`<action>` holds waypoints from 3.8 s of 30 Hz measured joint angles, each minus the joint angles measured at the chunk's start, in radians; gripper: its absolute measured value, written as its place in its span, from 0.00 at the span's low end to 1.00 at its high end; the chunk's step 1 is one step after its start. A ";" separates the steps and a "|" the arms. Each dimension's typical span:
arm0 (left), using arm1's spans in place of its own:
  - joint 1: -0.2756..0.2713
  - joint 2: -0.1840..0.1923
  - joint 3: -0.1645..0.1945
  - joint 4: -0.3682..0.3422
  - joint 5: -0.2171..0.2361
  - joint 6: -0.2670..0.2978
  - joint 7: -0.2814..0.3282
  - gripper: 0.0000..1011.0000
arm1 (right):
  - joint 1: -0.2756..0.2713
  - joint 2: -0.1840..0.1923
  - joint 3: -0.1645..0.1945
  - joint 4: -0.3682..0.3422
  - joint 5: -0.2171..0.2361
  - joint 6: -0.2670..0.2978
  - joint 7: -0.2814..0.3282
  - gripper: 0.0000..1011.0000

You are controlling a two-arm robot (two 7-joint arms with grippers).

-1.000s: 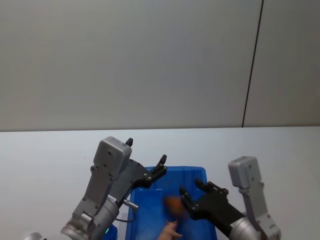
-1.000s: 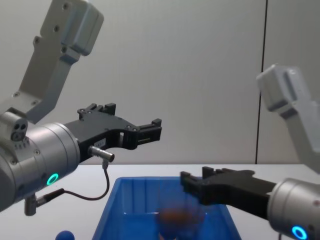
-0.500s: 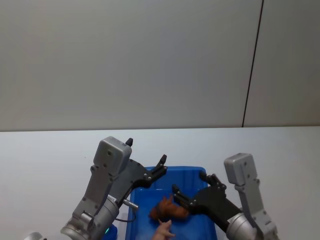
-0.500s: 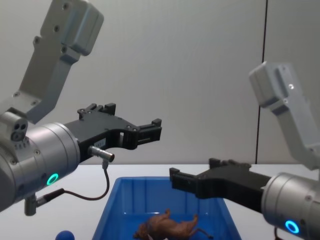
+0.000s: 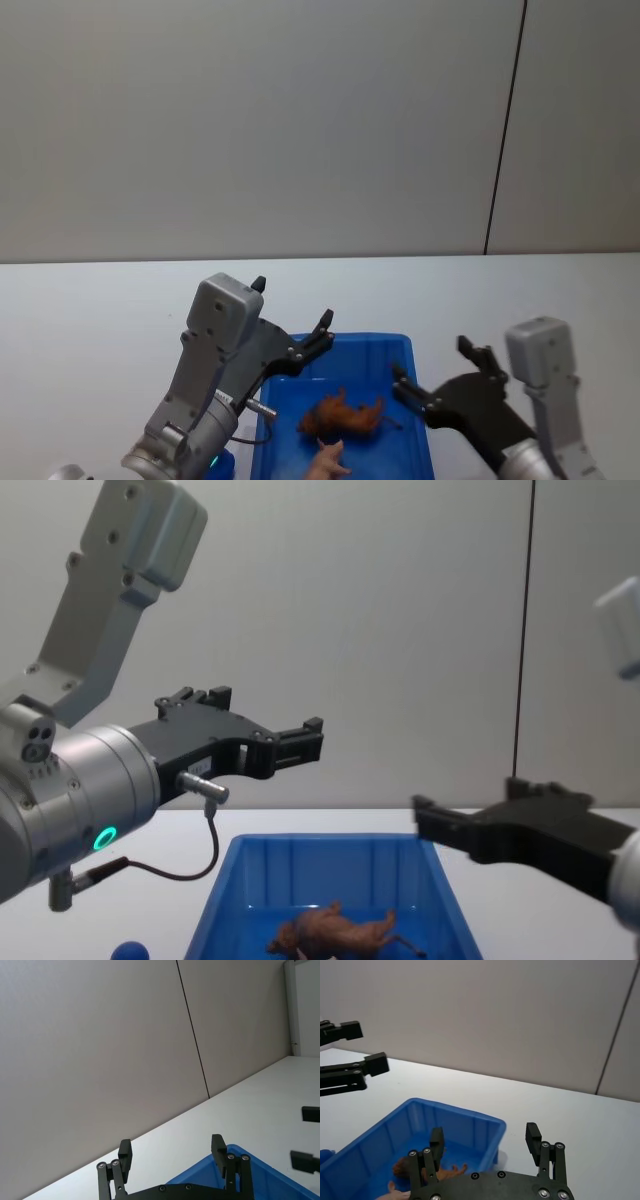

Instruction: Pick up the two dolls from the table and place them into the box.

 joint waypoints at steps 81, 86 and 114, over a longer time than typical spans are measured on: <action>0.191 0.162 -0.093 -0.098 -0.262 0.240 0.085 0.99 | -0.129 0.074 0.040 -0.126 0.060 -0.034 -0.148 0.99; 0.191 0.162 -0.095 -0.085 -0.258 0.253 0.074 0.99 | -0.129 0.074 0.040 -0.126 0.060 -0.034 -0.148 0.99; 0.166 0.157 -0.109 -0.006 -0.219 0.259 -0.058 0.99 | -0.129 0.074 0.040 -0.126 0.060 -0.034 -0.148 0.99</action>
